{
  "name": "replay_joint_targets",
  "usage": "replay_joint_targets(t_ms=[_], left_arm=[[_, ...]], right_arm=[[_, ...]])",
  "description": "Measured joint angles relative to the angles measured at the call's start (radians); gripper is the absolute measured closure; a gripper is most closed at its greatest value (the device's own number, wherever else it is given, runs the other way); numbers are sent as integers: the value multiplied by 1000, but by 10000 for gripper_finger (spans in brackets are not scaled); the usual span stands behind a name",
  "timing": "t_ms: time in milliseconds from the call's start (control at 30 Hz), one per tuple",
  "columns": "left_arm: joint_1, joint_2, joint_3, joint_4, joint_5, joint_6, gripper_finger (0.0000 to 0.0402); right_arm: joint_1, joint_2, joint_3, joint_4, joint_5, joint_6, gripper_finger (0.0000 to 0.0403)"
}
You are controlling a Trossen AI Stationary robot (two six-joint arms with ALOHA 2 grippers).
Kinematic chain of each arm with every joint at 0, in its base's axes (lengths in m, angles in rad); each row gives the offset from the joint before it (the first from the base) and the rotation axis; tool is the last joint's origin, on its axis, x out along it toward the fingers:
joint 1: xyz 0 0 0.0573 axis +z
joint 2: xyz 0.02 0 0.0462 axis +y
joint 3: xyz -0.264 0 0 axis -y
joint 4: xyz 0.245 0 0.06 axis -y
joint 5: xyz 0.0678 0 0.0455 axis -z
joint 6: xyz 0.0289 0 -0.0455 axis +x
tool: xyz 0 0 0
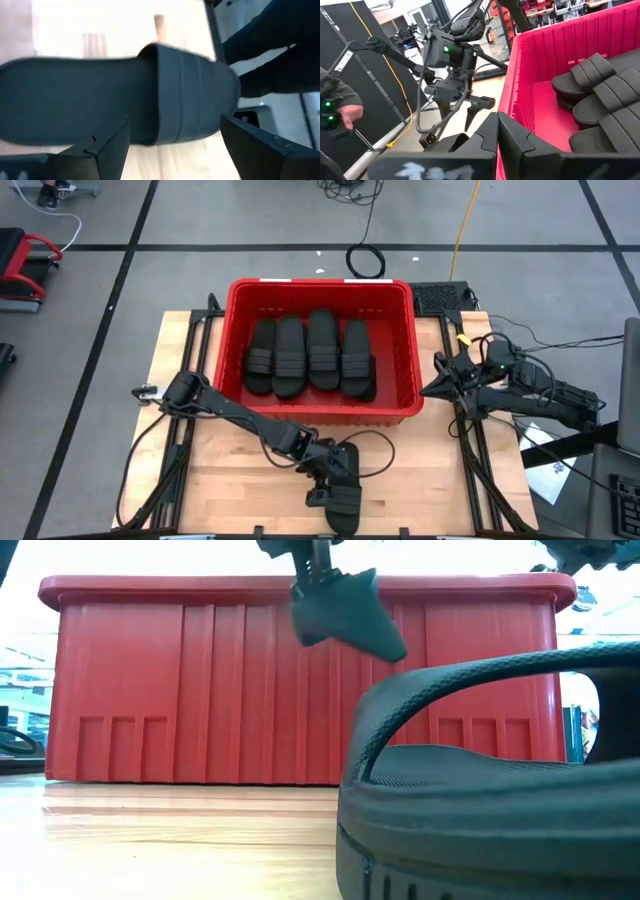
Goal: Pick and place slides into bin
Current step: Put the black slide into the red bin
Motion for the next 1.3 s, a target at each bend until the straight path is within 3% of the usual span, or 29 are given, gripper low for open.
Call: replay_joint_targets(t_ms=[267, 500, 733, 867, 1033, 1300], left_arm=[[-2, 39, 0, 25, 26, -7, 119], [16, 103, 0, 157, 184, -23, 134], [5, 156, 0, 251, 208, -78, 164], [7, 155, 0, 261, 207, -44, 223], [7, 125, 0, 261, 216, 41, 376], [0, -27, 44, 151, 135, 106, 396]], right_arm=[[0, 0, 0, -1, -1, 26, 403], [0, 0, 0, -6, -2, 39, 403], [0, 1, 1, -12, -3, 53, 403], [0, 0, 1, -23, -3, 53, 403], [0, 0, 1, -25, -3, 53, 403], [0, 1, 1, -30, -3, 53, 403]])
